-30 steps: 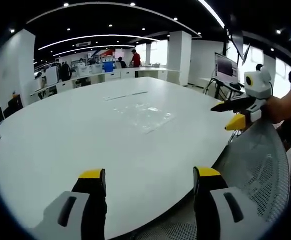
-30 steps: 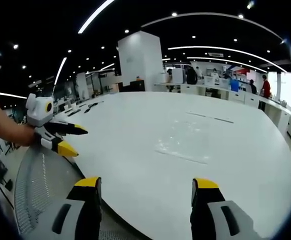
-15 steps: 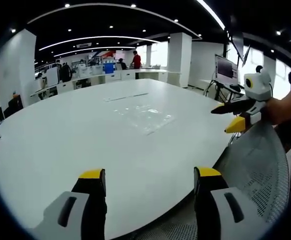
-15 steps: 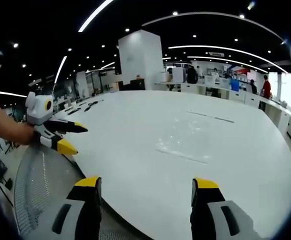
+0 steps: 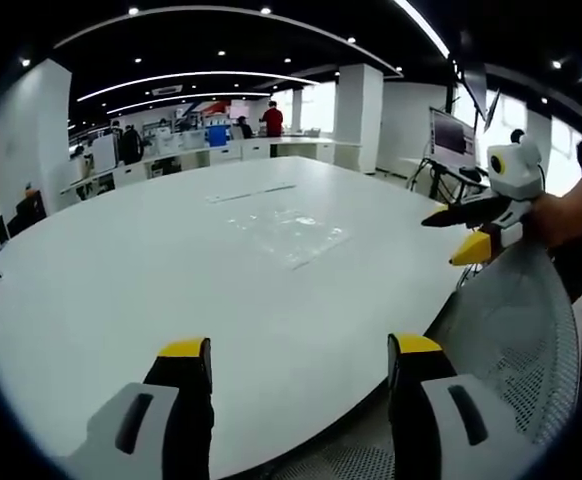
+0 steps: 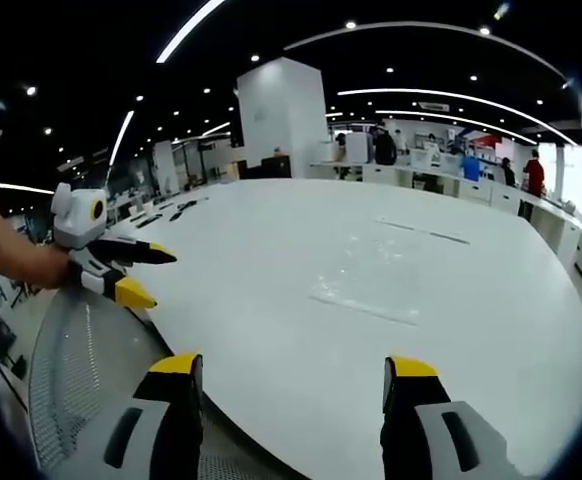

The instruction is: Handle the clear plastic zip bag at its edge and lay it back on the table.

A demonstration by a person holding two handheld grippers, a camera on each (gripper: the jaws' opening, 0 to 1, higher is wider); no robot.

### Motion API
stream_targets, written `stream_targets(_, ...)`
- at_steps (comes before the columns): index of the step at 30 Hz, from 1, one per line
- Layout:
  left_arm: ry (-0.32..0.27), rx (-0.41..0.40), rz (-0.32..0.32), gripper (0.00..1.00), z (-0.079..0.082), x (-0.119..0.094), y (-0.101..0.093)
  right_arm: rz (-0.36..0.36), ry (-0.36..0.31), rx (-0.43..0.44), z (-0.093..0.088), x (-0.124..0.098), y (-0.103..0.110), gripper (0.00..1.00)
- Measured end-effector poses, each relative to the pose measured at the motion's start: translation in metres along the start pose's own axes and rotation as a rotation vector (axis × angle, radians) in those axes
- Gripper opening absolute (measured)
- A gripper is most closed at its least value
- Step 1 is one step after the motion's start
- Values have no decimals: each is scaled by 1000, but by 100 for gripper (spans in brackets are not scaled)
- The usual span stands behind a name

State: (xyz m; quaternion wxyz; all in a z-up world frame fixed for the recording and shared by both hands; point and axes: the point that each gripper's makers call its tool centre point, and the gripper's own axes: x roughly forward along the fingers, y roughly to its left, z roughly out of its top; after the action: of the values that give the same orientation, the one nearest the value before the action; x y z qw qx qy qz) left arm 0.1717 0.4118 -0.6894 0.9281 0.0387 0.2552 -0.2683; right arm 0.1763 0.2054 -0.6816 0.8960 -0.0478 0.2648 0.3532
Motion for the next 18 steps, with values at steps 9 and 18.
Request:
stream_targets(9, 4, 10, -3, 69, 1, 1, -2, 40, 31, -9, -3, 2, 1, 72)
stream_targets(18, 6, 13, -8, 69, 0, 1, -3, 43, 54, -55, -4, 9, -17, 68)
